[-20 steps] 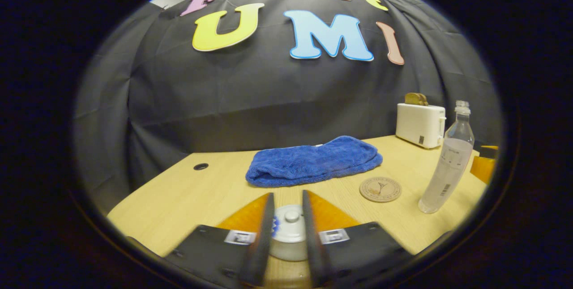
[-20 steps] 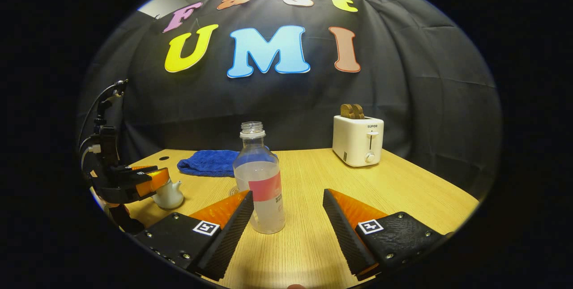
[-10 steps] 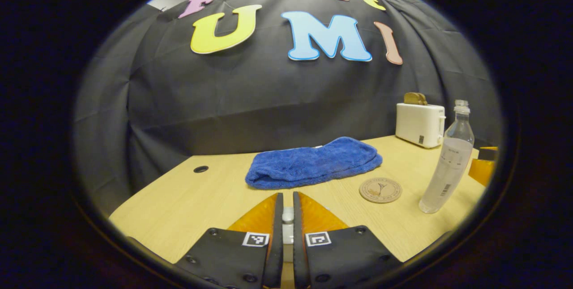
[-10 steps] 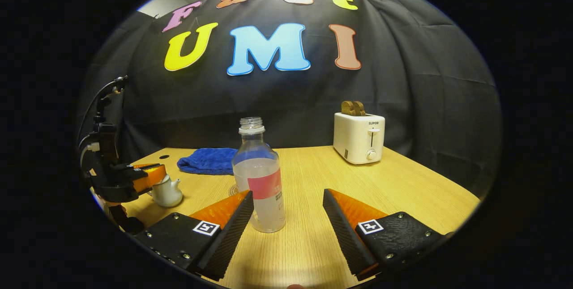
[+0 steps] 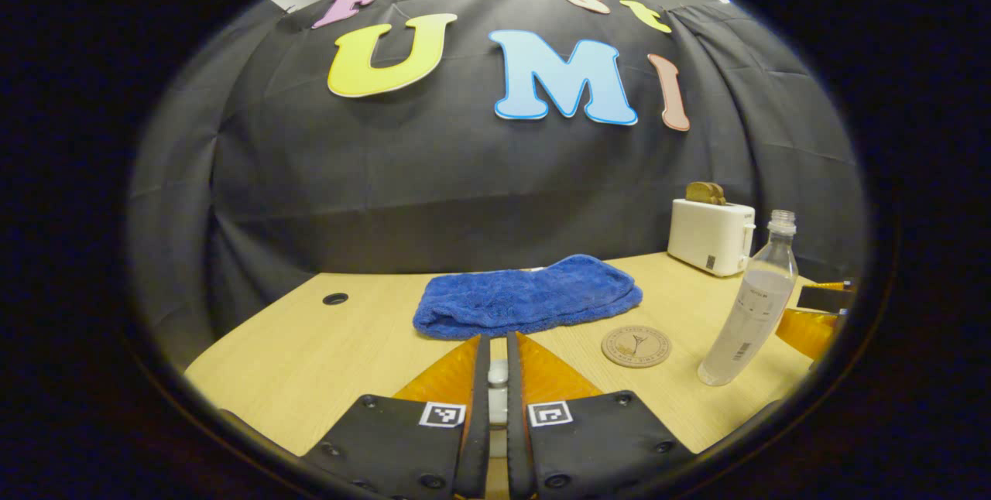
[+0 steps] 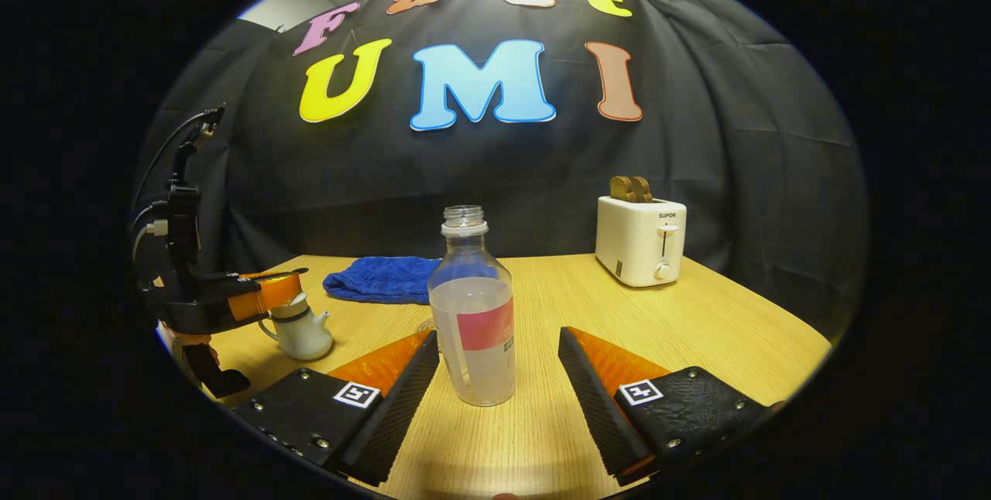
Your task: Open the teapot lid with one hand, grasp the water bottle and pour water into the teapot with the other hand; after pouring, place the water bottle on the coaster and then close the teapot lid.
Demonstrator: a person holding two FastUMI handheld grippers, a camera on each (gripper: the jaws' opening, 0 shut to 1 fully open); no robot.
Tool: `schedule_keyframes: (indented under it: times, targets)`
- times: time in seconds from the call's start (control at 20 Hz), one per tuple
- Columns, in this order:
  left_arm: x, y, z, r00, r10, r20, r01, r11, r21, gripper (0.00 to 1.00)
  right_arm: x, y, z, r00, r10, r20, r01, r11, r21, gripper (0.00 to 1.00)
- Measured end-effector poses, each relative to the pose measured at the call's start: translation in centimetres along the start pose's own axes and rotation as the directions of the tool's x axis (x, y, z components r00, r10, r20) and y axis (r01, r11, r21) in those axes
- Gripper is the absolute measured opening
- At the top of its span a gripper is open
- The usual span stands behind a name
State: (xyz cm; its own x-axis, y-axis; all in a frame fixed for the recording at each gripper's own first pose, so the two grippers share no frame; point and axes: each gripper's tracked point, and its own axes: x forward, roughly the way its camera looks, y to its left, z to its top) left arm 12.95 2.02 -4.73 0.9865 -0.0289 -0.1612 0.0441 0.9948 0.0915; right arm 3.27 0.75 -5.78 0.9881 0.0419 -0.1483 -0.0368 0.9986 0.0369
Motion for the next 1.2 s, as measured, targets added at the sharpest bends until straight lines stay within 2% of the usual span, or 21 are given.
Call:
schedule_keyframes:
  times: [0.45, 0.75, 0.8, 0.85, 0.95, 1.05, 1.2]
  targets:
    - [-2.6, 1.5, 1.6, 1.000, 0.012, 0.017, -0.012, 1.000, -0.012, 0.17, 2.4, 0.4, -1.5, 0.996, 0.035, -0.081, -0.036, 0.999, -0.003, 0.96]
    - [-3.9, 3.4, 1.2, 0.999, 0.031, 0.010, -0.031, 0.999, -0.027, 0.16, 4.3, 0.9, -3.3, 0.991, 0.038, -0.131, -0.046, 0.997, -0.060, 0.96]
    - [-4.1, 3.6, 1.0, 0.999, 0.032, 0.007, -0.031, 0.999, -0.030, 0.16, 4.5, 1.2, -3.7, 0.989, 0.048, -0.142, -0.056, 0.997, -0.056, 0.88]
    - [-4.2, 3.7, 0.9, 0.999, 0.033, 0.004, -0.033, 0.999, -0.033, 0.16, 4.7, 1.2, -4.2, 0.986, 0.046, -0.161, -0.056, 0.997, -0.057, 0.87]
    - [-4.3, 4.0, 0.5, 1.000, 0.029, -0.001, -0.029, 0.999, -0.042, 0.14, 4.4, 1.5, -4.0, 0.985, 0.059, -0.160, -0.070, 0.996, -0.062, 0.78]
    - [-4.5, 4.1, 0.1, 1.000, 0.024, -0.007, -0.024, 0.998, -0.051, 0.17, 4.8, 1.5, -3.9, 0.986, 0.053, -0.159, -0.067, 0.994, -0.083, 0.76]
    - [-4.8, 4.5, -0.4, 1.000, 0.020, -0.012, -0.020, 0.998, -0.061, 0.17, 4.9, 1.2, -3.1, 0.989, 0.020, -0.146, -0.046, 0.983, -0.177, 0.76]
